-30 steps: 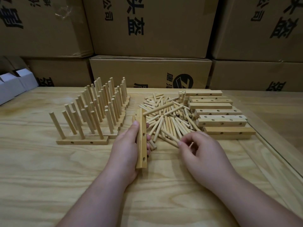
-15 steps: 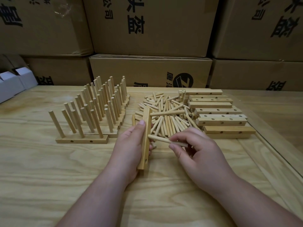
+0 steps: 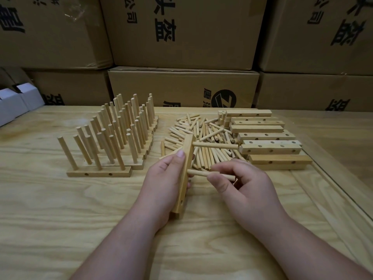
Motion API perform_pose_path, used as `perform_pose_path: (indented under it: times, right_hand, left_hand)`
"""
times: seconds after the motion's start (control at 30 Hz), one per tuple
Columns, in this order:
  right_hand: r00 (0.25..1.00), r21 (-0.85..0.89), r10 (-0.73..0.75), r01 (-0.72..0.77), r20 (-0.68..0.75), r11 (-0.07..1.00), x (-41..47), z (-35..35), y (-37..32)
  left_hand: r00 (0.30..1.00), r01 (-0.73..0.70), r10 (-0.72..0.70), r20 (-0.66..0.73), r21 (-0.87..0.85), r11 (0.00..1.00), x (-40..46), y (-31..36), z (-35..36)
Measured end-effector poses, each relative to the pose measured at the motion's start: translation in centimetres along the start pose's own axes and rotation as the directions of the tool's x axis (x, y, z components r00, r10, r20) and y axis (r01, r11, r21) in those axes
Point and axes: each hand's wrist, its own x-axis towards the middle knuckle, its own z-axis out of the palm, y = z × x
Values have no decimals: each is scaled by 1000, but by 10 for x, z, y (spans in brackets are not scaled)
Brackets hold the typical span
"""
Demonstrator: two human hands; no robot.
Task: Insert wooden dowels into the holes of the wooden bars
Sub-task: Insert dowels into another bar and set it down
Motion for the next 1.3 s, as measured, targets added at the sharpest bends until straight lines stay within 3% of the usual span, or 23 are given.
perform_pose_path:
  times: [0.1, 0.23, 0.33, 0.47, 0.6, 0.73, 0.9, 1.13, 1.3]
  right_hand:
    - [995, 99, 96, -94, -17, 991, -1, -2, 2]
    - [983, -256, 158, -130, 94, 958, 5, -2, 12]
    - [954, -357, 101, 7, 282, 934, 4, 1, 7]
    - [827, -409, 67, 204, 558, 889, -4, 11, 1]
    - [777, -447, 94, 254, 622, 858, -6, 13, 3]
    - [837, -440, 55, 228, 544, 868, -6, 11, 0]
    - [956, -593, 105, 82, 273, 801, -1, 7, 1]
    - [983, -675, 163, -60, 90, 735, 2, 5, 5]
    - [973, -707, 220, -110, 66, 699, 3, 3, 9]
  left_hand:
    - [997, 37, -44, -57, -110, 993, 2, 2, 0]
    - [981, 98, -153, -118, -381, 919, 9, 4, -4]
    - [973, 118, -201, -118, -494, 862, 11, 5, -6]
    - [965, 114, -223, -136, -547, 829, 11, 7, -5]
    - [967, 94, -209, -148, -554, 827, 10, 9, -4]
    - [969, 93, -203, -140, -553, 828, 11, 7, -5]
    - [970, 96, -200, -137, -540, 836, 13, 4, -6]
    - [972, 97, -194, -130, -532, 841, 16, 0, -8]
    - [975, 93, -181, -125, -515, 852, 17, -2, -9]
